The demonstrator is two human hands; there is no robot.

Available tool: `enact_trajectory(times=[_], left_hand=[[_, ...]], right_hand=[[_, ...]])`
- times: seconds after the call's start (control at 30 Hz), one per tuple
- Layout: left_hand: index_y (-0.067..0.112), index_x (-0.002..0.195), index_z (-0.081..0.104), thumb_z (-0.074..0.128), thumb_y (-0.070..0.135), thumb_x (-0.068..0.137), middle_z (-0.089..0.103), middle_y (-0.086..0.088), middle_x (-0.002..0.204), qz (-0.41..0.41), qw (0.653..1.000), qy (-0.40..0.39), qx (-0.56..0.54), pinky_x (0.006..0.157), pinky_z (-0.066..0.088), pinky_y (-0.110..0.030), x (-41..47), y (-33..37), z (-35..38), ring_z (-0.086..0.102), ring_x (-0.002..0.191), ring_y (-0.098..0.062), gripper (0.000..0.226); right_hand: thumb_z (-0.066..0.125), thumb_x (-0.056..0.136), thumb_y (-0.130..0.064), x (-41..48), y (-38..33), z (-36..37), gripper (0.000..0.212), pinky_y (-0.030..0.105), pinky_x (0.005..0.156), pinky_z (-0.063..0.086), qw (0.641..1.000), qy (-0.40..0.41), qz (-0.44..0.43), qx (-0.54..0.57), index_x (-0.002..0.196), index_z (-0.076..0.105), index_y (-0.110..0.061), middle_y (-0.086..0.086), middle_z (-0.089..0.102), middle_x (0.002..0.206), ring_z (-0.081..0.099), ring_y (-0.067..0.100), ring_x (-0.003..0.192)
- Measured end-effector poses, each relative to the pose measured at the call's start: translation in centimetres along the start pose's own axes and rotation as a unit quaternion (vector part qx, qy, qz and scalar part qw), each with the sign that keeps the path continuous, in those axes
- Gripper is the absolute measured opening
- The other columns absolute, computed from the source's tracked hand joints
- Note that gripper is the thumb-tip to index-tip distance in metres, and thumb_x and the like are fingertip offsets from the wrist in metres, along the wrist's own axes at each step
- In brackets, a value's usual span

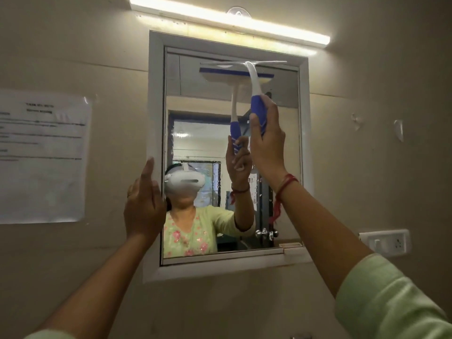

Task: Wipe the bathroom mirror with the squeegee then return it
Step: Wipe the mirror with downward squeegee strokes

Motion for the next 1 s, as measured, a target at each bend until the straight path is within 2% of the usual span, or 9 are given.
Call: enact_trajectory(times=[0.1, 0.17, 0.23, 0.33, 0.43, 0.53, 0.73, 0.87, 1.0], left_hand=[[0.026, 0.142, 0.031, 0.029, 0.026, 0.095, 0.052, -0.014, 0.134, -0.004, 1.0, -0.001, 0.002, 0.083, 0.043, -0.048, -0.1, 0.0, -0.1, 0.046, 0.117, -0.036, 0.047], [0.026, 0.142, 0.031, 0.029, 0.026, 0.096, 0.051, -0.013, 0.135, -0.008, 1.0, -0.002, 0.001, 0.084, 0.043, -0.047, 0.0, 0.0, -0.1, 0.045, 0.119, -0.036, 0.047], [0.027, 0.143, 0.03, 0.029, 0.027, 0.096, 0.049, -0.01, 0.137, -0.011, 1.0, -0.003, 0.002, 0.085, 0.043, -0.046, 0.0, 0.0, 0.0, 0.044, 0.121, -0.034, 0.047], [0.028, 0.143, 0.029, 0.028, 0.028, 0.096, 0.047, -0.008, 0.139, -0.014, 1.0, -0.001, 0.003, 0.085, 0.042, -0.044, 0.0, -0.1, 0.2, 0.044, 0.122, -0.032, 0.047], [0.027, 0.143, 0.029, 0.028, 0.028, 0.097, 0.047, -0.007, 0.139, -0.013, 1.0, -0.002, 0.003, 0.084, 0.041, -0.042, -0.1, -0.1, 0.2, 0.044, 0.121, -0.033, 0.047], [0.028, 0.144, 0.029, 0.028, 0.027, 0.097, 0.048, -0.007, 0.139, -0.017, 1.0, -0.001, 0.002, 0.083, 0.039, -0.039, -0.1, -0.1, 0.1, 0.044, 0.121, -0.032, 0.047], [0.028, 0.144, 0.027, 0.027, 0.028, 0.097, 0.046, -0.006, 0.14, -0.007, 1.0, -0.006, 0.002, 0.083, 0.039, -0.039, 0.0, -0.3, 0.3, 0.044, 0.122, -0.032, 0.047], [0.029, 0.144, 0.028, 0.027, 0.027, 0.097, 0.048, -0.009, 0.138, -0.01, 1.0, -0.005, 0.0, 0.085, 0.04, -0.04, -0.1, -0.5, 0.3, 0.044, 0.122, -0.033, 0.047], [0.03, 0.144, 0.027, 0.027, 0.028, 0.097, 0.048, -0.008, 0.138, -0.003, 1.0, -0.007, 0.0, 0.083, 0.035, -0.034, -0.1, -0.6, 0.5, 0.044, 0.122, -0.032, 0.046]], right_hand=[[0.042, 0.099, -0.021, 0.8, 0.6, 0.4, 0.038, 0.01, 0.055, 0.051, 1.0, 0.0, 0.024, 0.02, 0.135, 0.036, -0.012, 0.01, 0.058, 0.112, 0.063, 0.015, 0.07], [0.042, 0.099, -0.022, 1.0, 0.7, 0.6, 0.038, 0.023, 0.056, 0.057, 0.999, 0.001, 0.037, 0.035, 0.135, 0.035, -0.013, -0.004, 0.058, 0.108, 0.066, 0.027, 0.069], [0.042, 0.099, -0.021, 1.1, 0.7, 0.8, 0.037, 0.029, 0.052, 0.058, 0.998, 0.005, 0.045, 0.047, 0.134, 0.035, -0.014, -0.019, 0.052, 0.097, 0.066, 0.027, 0.063], [0.043, 0.098, -0.019, 1.2, 0.7, 1.0, 0.036, 0.024, 0.049, 0.056, 0.998, 0.022, 0.046, 0.043, 0.133, 0.038, -0.013, -0.026, 0.047, 0.093, 0.065, 0.021, 0.061], [0.042, 0.099, -0.022, 0.1, 1.2, 1.1, 0.035, 0.03, 0.055, 0.058, 0.997, 0.011, 0.063, 0.048, 0.133, 0.038, -0.015, -0.014, 0.05, 0.101, 0.065, 0.025, 0.065], [0.043, 0.098, -0.022, -1.1, 1.5, 0.7, 0.036, 0.008, 0.057, 0.05, 0.999, 0.019, 0.044, 0.019, 0.133, 0.038, -0.014, -0.004, 0.053, 0.107, 0.061, 0.011, 0.071], [0.042, 0.099, -0.018, 0.9, 0.5, 0.4, 0.034, -0.002, 0.057, 0.041, 0.999, 0.013, 0.042, 0.004, 0.131, 0.039, -0.009, -0.015, 0.051, 0.098, 0.056, -0.01, 0.07], [0.039, 0.1, -0.025, -2.8, 1.5, 0.1, 0.039, 0.014, 0.056, 0.052, 0.998, 0.001, 0.063, 0.0, 0.137, 0.034, -0.015, -0.002, 0.058, 0.092, 0.061, 0.004, 0.065], [0.039, 0.099, -0.028, -7.0, 2.6, -0.1, 0.038, 0.033, 0.067, 0.058, 0.997, -0.021, 0.075, 0.006, 0.136, 0.032, -0.023, 0.014, 0.064, 0.093, 0.065, 0.021, 0.071]])
Point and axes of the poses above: each hand's wrist, its own x-axis towards the middle knuckle, its own z-axis out of the palm, y = z × x, the point moved 6 cm from there along x, towards the middle knuckle
